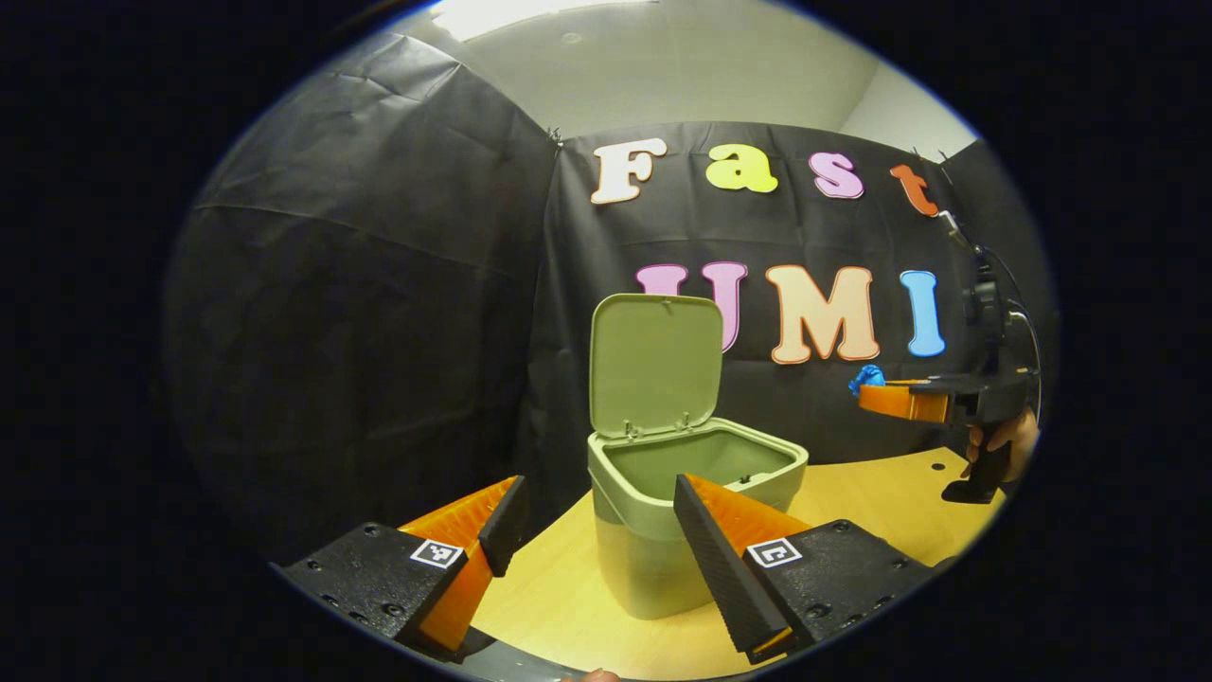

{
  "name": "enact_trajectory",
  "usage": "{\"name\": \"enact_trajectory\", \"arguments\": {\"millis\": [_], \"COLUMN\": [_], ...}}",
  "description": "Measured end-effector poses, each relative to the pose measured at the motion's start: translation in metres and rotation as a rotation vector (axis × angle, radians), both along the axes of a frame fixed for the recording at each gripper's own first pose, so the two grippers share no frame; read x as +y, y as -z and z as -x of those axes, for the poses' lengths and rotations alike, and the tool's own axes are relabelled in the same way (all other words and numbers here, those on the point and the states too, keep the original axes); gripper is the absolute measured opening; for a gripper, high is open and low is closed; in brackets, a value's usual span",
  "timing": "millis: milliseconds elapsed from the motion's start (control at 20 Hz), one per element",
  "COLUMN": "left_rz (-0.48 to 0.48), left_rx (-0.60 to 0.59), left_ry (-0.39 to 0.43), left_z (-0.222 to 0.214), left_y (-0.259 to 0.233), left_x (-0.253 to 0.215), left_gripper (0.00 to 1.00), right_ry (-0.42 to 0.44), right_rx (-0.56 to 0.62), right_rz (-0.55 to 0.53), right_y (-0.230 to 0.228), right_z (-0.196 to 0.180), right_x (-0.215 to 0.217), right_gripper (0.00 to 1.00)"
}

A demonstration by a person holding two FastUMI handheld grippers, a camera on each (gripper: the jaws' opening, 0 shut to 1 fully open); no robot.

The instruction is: Press the lid of the desktop garbage bin to open it, pick up the crumpled paper on the desktop and throw it into the bin, then pick up the pop can on the desktop and drop it into the bin, and finally close the garbage bin lid.

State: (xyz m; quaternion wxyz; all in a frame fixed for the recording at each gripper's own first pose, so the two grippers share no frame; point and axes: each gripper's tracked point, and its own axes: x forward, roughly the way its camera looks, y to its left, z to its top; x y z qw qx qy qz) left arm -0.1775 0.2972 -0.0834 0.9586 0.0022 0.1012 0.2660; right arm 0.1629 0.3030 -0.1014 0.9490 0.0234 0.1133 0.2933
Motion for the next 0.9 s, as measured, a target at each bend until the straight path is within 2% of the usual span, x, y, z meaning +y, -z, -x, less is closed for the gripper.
{"name": "enact_trajectory", "arguments": {"millis": [250,550,600,750,900], "left_rz": [-0.009,-0.031,-0.034,-0.046,-0.063], "left_rx": [0.022,0.031,0.031,0.018,-0.008], "left_ry": [-0.055,-0.082,-0.085,-0.064,-0.007], "left_z": [0.020,0.030,0.030,0.022,0.002], "left_y": [0.005,0.004,0.004,0.000,-0.008], "left_x": [0.026,0.044,0.046,0.039,0.021], "left_gripper": [0.93,0.92,0.92,0.93,0.93], "right_ry": [-0.083,-0.131,-0.132,-0.112,-0.072], "right_rx": [0.013,0.057,0.060,0.031,-0.006], "right_rz": [-0.018,0.000,-0.002,-0.028,-0.041], "right_y": [0.003,0.023,0.025,0.010,-0.004], "right_z": [0.009,0.015,0.015,0.016,0.013], "right_x": [0.065,0.104,0.105,0.095,0.066], "right_gripper": [0.23,0.24,0.36,0.99,0.99]}}
